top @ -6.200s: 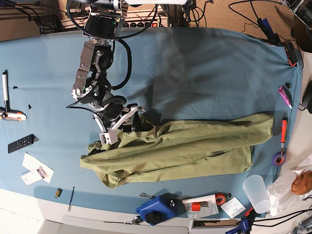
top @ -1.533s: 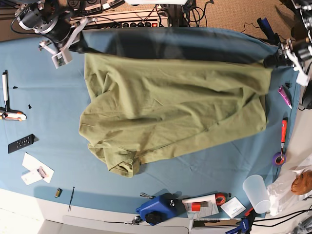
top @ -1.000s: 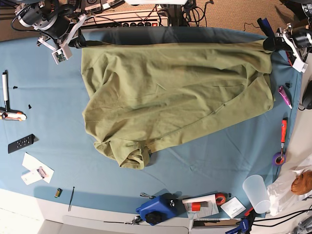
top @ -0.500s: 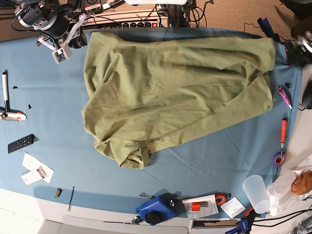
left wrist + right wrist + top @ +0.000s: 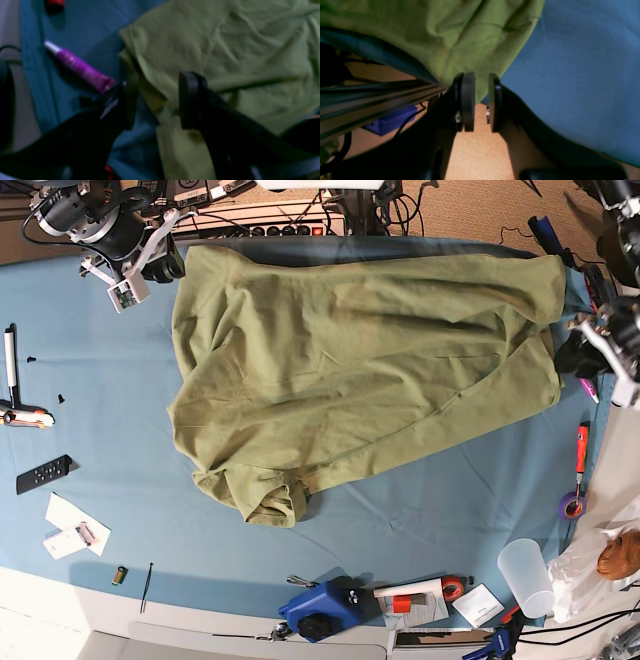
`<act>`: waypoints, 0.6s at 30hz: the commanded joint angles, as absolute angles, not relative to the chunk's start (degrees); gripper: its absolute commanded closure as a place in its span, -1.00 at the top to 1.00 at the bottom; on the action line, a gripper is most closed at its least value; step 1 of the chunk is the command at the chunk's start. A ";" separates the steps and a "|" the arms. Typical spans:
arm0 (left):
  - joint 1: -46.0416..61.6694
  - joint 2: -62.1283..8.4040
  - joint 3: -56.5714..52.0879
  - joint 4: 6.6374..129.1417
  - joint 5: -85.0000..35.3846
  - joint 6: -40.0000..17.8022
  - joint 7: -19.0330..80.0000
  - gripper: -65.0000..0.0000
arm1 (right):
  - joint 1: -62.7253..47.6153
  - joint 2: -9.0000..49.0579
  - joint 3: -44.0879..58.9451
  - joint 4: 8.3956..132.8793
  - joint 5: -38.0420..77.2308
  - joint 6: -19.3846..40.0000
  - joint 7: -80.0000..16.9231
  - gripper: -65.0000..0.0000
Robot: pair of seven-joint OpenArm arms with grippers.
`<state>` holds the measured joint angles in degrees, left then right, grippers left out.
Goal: Layout the t-shirt on the table in an organized manner, then fold the t-shirt properly
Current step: 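Release the shirt with the left gripper and move it along the side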
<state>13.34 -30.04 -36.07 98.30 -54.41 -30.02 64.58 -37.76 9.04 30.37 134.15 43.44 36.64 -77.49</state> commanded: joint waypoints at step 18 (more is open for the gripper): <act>6.33 -30.98 -31.24 85.60 -56.07 -28.51 64.51 -0.21 | -35.22 9.52 30.74 135.00 43.92 36.60 -76.31 -0.67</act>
<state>6.96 -29.80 -30.81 84.73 -54.78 -28.49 65.08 -35.07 9.04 30.37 134.15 43.40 36.64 -77.49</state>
